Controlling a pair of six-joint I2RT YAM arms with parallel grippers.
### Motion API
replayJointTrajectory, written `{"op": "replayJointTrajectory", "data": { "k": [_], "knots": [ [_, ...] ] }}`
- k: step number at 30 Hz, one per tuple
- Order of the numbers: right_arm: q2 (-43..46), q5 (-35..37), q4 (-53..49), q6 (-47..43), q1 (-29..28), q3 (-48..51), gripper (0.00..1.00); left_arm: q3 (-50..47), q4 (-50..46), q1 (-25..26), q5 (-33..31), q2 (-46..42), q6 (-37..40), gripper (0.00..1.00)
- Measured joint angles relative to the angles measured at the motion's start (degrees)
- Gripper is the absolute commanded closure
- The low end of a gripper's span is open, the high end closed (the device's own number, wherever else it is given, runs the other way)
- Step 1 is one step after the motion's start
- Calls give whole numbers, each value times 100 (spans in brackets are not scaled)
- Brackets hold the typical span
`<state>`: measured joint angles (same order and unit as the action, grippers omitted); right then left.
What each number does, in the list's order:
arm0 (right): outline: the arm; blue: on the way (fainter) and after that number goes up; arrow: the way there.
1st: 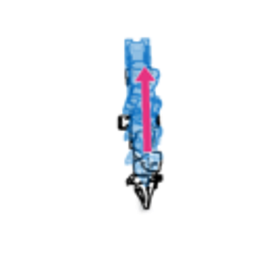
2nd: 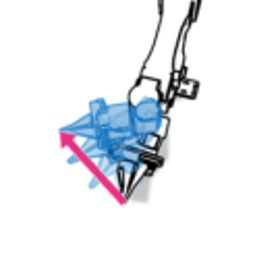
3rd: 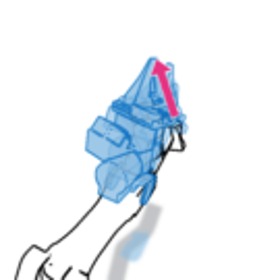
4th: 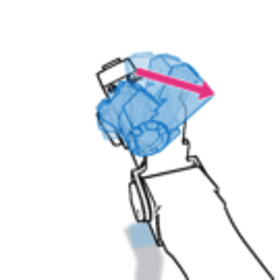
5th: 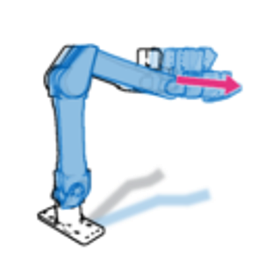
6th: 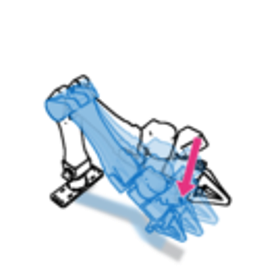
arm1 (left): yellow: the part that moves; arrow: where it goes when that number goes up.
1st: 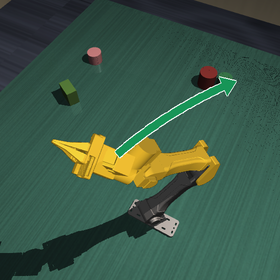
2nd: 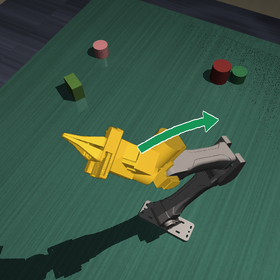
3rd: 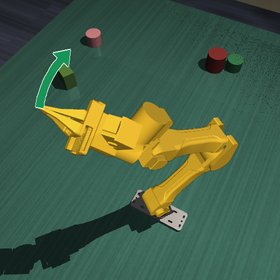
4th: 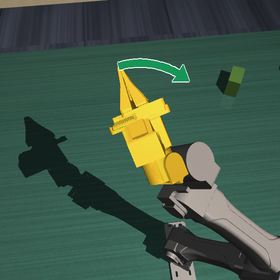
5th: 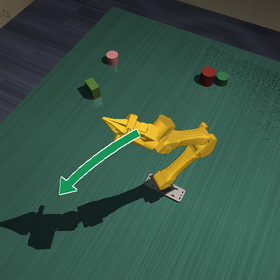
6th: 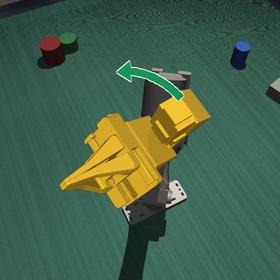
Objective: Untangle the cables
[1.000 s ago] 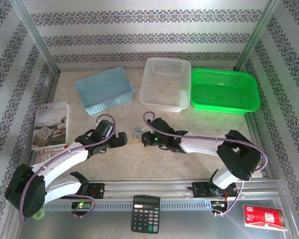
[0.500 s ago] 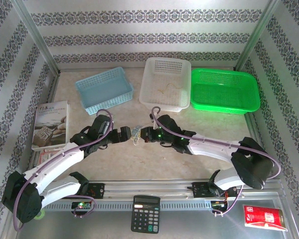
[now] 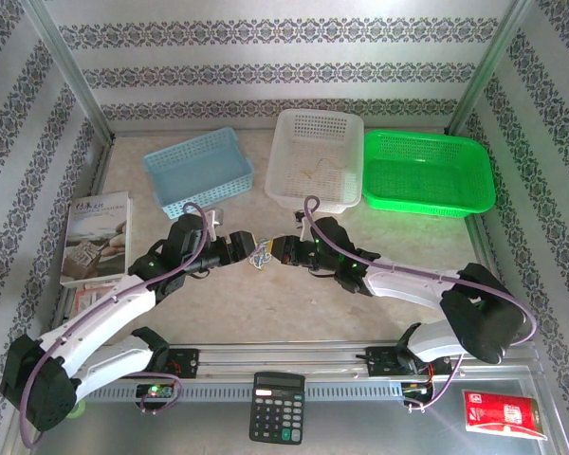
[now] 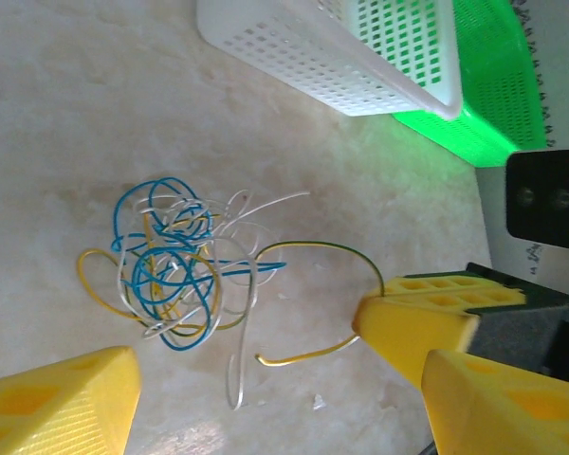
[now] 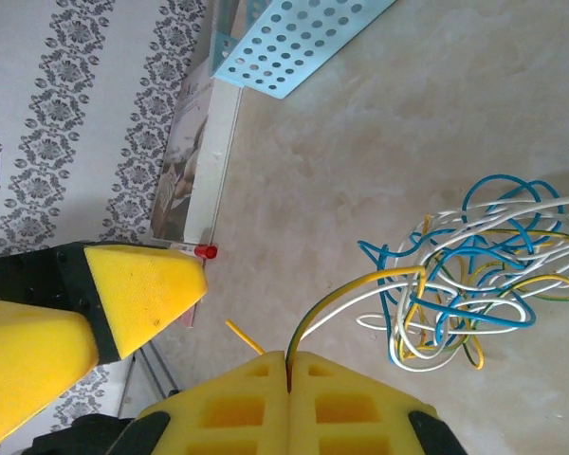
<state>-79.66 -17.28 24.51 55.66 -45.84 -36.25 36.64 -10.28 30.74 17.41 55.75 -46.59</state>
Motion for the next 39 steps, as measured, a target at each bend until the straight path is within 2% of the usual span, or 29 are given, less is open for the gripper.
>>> {"op": "replayJointTrajectory", "data": {
  "k": [4,9,21,29,39],
  "knots": [
    [0,-22,46,20,0,0,100,0,74,0,39,-4,-28,24],
    [0,-116,184,101,42,0,100,0,203,0,66,42,-63,37],
    [-15,-391,750,452,151,24,100,-26,706,-11,57,391,-284,45],
    [-90,-476,1027,621,151,131,100,-59,1143,-17,57,638,-507,57],
    [-118,-492,1235,741,225,219,100,-251,1381,-48,55,667,-605,59]
  ]
}}
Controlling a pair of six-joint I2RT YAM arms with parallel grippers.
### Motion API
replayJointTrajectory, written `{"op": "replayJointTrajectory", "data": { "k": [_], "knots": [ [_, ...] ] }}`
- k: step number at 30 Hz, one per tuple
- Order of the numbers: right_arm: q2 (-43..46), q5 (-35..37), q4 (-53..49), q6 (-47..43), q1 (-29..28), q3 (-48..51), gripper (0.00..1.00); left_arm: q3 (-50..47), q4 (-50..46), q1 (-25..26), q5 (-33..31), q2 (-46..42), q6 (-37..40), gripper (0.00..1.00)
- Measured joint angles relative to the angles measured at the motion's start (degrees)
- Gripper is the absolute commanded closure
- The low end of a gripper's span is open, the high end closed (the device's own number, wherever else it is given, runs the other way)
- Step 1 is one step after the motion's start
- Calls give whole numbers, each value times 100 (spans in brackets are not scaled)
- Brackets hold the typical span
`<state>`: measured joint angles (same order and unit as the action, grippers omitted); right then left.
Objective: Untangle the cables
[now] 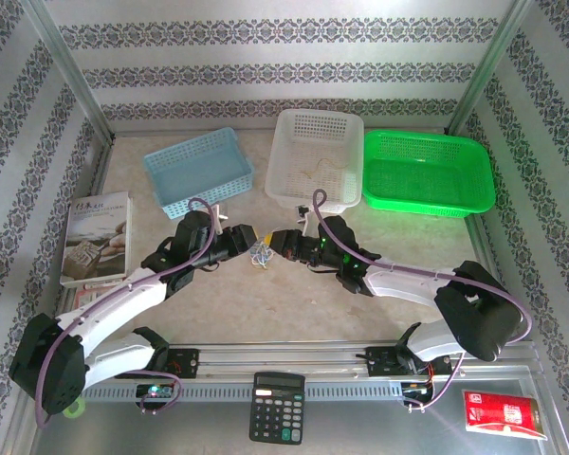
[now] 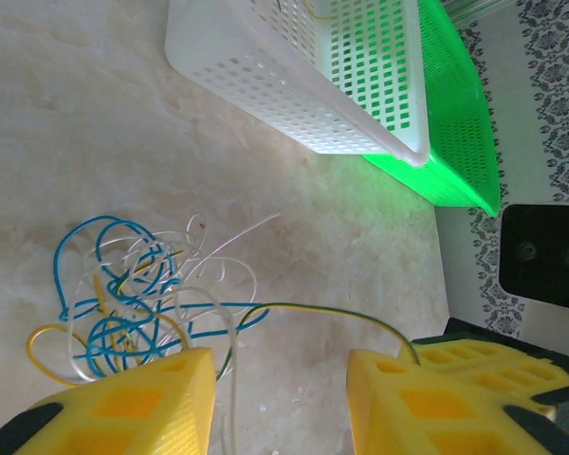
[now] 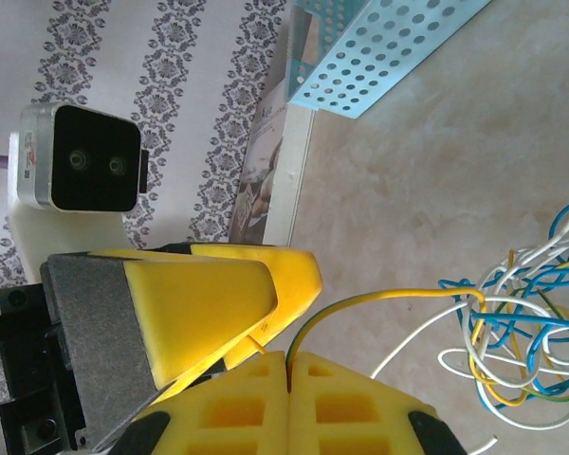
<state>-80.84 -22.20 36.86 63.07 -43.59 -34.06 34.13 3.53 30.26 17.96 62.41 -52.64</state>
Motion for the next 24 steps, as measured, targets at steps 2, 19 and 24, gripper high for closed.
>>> {"op": "replayJointTrajectory", "data": {
  "k": [2,19,24],
  "knots": [
    [0,2,26,7,0,20,100,-55,7,0,0,0,-17,60],
    [-66,-39,243,131,0,87,100,-168,214,0,4,-42,-59,65],
    [-68,-42,280,155,0,92,100,-168,264,0,4,2,-61,72]
  ]
}}
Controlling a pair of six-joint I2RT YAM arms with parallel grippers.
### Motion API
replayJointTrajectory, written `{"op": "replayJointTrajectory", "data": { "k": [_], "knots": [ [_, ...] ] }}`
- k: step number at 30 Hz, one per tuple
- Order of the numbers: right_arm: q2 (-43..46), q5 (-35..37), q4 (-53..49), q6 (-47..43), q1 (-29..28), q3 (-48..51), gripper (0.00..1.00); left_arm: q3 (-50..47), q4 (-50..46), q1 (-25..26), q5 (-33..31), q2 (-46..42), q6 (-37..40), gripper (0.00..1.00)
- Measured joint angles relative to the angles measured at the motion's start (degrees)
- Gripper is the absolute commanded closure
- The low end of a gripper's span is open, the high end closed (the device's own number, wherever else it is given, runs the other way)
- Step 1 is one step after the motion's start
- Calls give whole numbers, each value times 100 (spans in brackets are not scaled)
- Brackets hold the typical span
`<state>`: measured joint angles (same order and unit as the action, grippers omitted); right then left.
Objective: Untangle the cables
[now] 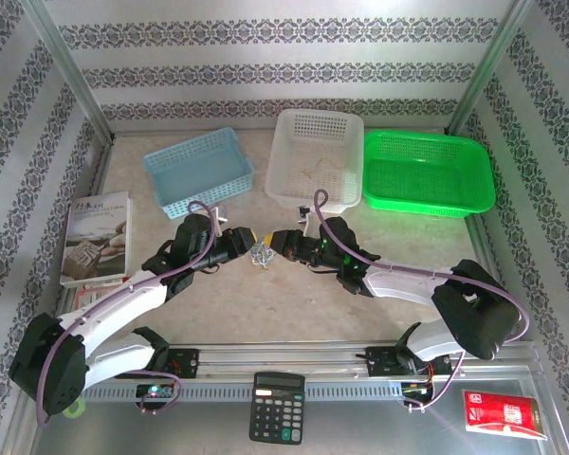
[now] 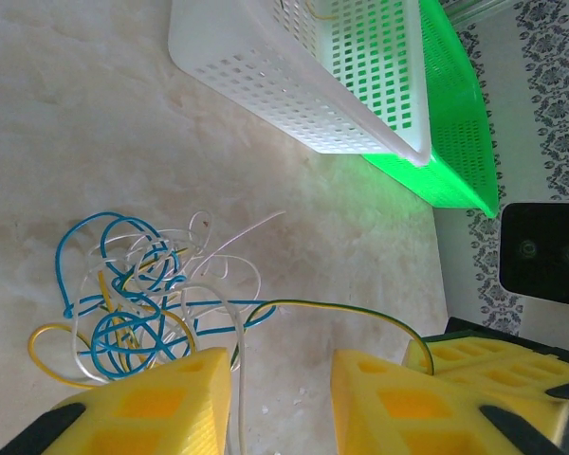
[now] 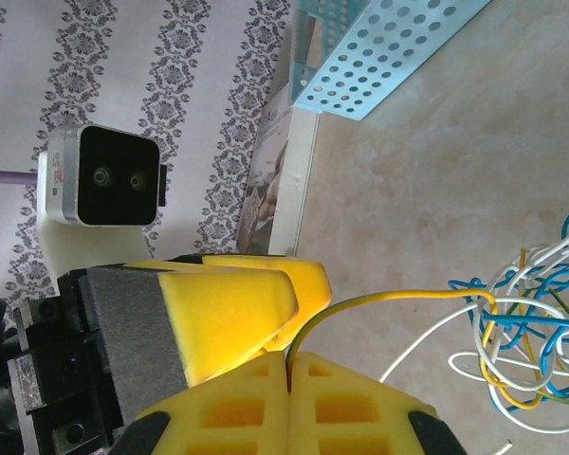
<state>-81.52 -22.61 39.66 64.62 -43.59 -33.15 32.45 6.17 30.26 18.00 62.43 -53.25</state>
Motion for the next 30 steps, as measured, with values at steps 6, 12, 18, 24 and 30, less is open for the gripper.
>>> {"op": "replayJointTrajectory", "data": {
  "k": [6,12,18,24,30],
  "knots": [
    [-9,-2,9,2,0,20,100,0,79,0,9,70,-13,96],
    [-57,2,13,-13,17,107,72,28,72,0,70,66,7,100],
    [-11,61,-55,-131,225,310,59,490,-127,0,140,-35,72,100],
    [535,400,-691,-791,247,525,42,861,-280,0,225,-111,160,100],
    [815,944,-1165,-1648,83,535,33,944,-446,0,321,-111,179,100]
  ]
}}
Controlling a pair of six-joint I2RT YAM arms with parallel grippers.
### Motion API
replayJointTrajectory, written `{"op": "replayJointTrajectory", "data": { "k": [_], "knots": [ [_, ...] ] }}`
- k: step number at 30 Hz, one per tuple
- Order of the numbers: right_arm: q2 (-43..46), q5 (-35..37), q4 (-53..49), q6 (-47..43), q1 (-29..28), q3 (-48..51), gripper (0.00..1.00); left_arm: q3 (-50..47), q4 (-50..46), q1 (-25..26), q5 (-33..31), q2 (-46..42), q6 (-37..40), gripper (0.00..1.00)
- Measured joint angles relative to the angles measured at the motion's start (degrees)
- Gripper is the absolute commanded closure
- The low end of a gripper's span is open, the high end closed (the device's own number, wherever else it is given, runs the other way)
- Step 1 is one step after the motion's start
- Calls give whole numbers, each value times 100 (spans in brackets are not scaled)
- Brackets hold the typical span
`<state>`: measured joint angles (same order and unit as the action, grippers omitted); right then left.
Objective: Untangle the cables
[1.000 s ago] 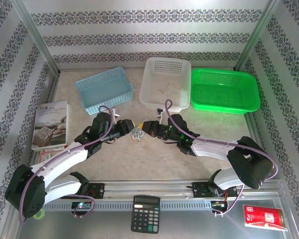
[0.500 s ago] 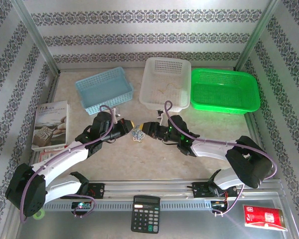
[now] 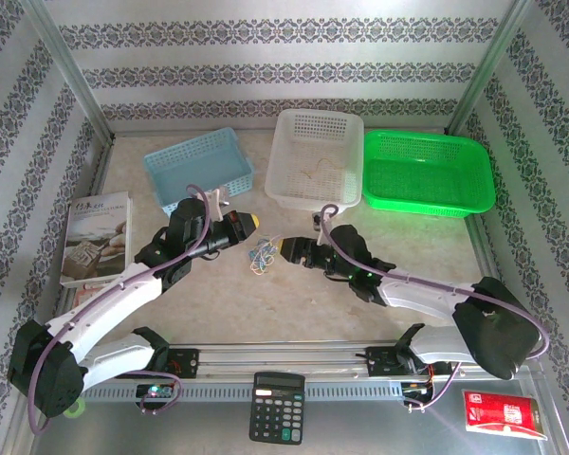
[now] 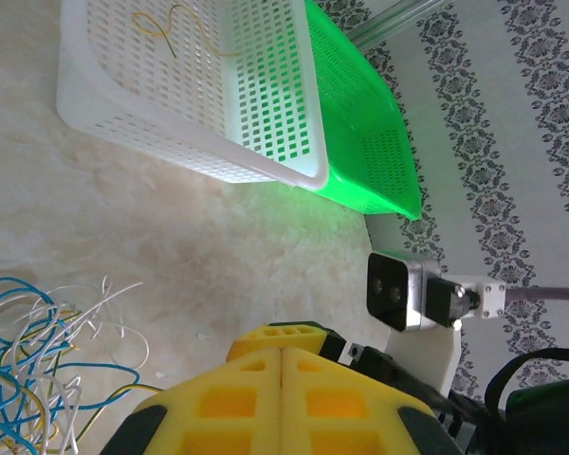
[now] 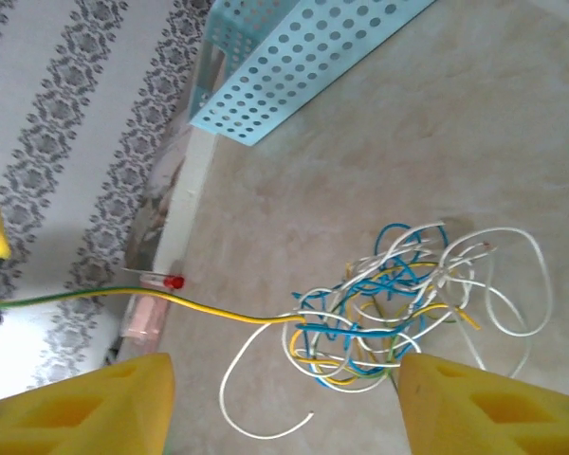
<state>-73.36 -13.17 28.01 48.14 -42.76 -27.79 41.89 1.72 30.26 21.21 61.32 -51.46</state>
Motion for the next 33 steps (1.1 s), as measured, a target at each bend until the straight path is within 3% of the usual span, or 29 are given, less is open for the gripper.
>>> {"op": "replayJointTrajectory", "data": {
  "k": [7,14,24,33],
  "knots": [
    [-601,566,-236,-813,-520,-549,33,184,-101,0,107,0,-2,100],
    [-1353,1110,-52,-1139,-654,-1064,34,264,-142,0,129,0,-4,100],
    [-2194,1731,612,-1034,-654,-1134,57,713,-186,0,238,-44,-203,100],
    [-2516,1934,1161,-708,-662,-772,58,1770,-282,0,297,-52,-321,100]
  ]
}}
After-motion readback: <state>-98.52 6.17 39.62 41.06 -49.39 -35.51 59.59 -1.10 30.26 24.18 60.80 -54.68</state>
